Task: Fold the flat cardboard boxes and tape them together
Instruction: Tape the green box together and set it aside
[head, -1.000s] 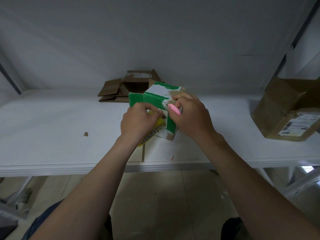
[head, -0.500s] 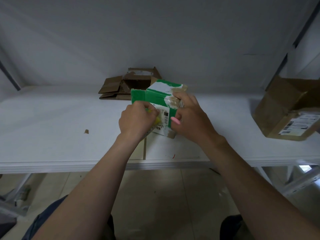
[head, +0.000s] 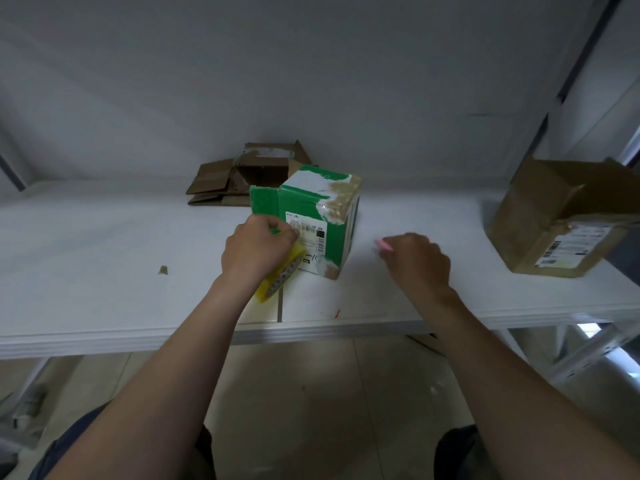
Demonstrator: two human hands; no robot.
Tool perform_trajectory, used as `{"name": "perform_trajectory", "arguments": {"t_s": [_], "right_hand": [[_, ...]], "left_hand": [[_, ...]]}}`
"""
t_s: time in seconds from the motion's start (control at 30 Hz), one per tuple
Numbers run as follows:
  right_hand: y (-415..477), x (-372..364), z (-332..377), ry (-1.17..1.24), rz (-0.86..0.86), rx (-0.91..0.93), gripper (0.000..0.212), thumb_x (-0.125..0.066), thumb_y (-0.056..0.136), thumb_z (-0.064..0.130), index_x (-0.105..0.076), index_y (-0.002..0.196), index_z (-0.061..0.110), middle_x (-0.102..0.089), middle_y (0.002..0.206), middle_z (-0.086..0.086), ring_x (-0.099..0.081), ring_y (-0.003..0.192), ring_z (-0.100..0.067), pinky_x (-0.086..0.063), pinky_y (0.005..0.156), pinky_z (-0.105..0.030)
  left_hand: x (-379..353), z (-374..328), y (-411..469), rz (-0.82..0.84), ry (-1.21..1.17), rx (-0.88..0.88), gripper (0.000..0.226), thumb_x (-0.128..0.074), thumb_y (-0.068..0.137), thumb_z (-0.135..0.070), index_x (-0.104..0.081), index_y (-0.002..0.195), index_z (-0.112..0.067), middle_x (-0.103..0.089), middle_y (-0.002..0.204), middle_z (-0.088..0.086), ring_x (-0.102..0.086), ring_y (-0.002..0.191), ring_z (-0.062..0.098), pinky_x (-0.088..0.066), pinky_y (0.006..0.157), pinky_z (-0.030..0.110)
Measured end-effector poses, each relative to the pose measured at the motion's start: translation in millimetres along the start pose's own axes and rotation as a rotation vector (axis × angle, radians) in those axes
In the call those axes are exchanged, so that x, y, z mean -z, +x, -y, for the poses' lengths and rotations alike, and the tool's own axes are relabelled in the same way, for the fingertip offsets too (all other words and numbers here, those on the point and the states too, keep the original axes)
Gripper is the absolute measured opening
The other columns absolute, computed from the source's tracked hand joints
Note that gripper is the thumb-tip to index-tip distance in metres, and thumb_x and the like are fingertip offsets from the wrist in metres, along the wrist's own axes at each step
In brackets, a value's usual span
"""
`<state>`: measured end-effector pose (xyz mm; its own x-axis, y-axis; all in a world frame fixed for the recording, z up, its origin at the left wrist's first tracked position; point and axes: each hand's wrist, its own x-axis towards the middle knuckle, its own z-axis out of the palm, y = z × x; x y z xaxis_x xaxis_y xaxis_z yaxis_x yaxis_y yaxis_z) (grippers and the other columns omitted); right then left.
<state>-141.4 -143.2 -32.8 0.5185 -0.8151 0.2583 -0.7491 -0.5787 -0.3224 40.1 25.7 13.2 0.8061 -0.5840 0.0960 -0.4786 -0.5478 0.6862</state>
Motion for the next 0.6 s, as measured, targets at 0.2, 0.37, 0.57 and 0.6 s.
{"name": "perform_trajectory", "arguments": {"t_s": [0.2, 0.37, 0.57, 0.6], "right_hand": [[4, 1, 4, -0.203, 0.426, -0.087, 0.048, -0.073, 0.085, 0.054, -0.067, 0.118, 0.02, -0.067, 0.12, -0.008, -0.065, 0.106, -0.03, -0.052, 0.088, -0.034], [22, 43, 27, 0.43, -0.056, 0.156, 0.054, -0.066, 0.092, 0.053, -0.06, 0.139, 0.03, -0.054, 0.132, -0.002, -0.056, 0.118, -0.024, -0.046, 0.092, -0.035], [47, 22, 58, 0.668, 0.18, 0.221, 0.095, -0.076, 0.079, 0.06, -0.025, 0.157, 0.041, -0.019, 0.164, -0.001, -0.022, 0.15, -0.029, -0.03, 0.116, -0.058], [50, 15, 59, 0.68, 0.202, 0.217, 0.1, -0.078, 0.078, 0.058, -0.022, 0.158, 0.038, -0.024, 0.161, 0.0, -0.031, 0.146, -0.027, -0.037, 0.114, -0.059]], "left_hand": [[0, 5, 2, 0.053, -0.045, 0.042, 0.017, -0.064, 0.094, -0.047, -0.07, 0.095, -0.031, -0.058, 0.103, -0.007, -0.057, 0.093, 0.02, -0.044, 0.079, 0.032], [2, 5, 1, 0.046, -0.072, 0.043, 0.014, -0.062, 0.095, -0.044, -0.067, 0.09, -0.031, -0.057, 0.1, -0.007, -0.055, 0.088, 0.019, -0.043, 0.074, 0.031], [-2, 5, 4, 0.063, -0.111, 0.065, 0.015, -0.063, 0.095, -0.042, -0.065, 0.085, -0.031, -0.057, 0.102, -0.008, -0.057, 0.086, 0.016, -0.05, 0.078, 0.032], [-2, 5, 5, 0.058, -0.116, 0.07, 0.014, -0.063, 0.095, -0.043, -0.065, 0.087, -0.031, -0.057, 0.103, -0.008, -0.058, 0.087, 0.017, -0.05, 0.079, 0.032]]}}
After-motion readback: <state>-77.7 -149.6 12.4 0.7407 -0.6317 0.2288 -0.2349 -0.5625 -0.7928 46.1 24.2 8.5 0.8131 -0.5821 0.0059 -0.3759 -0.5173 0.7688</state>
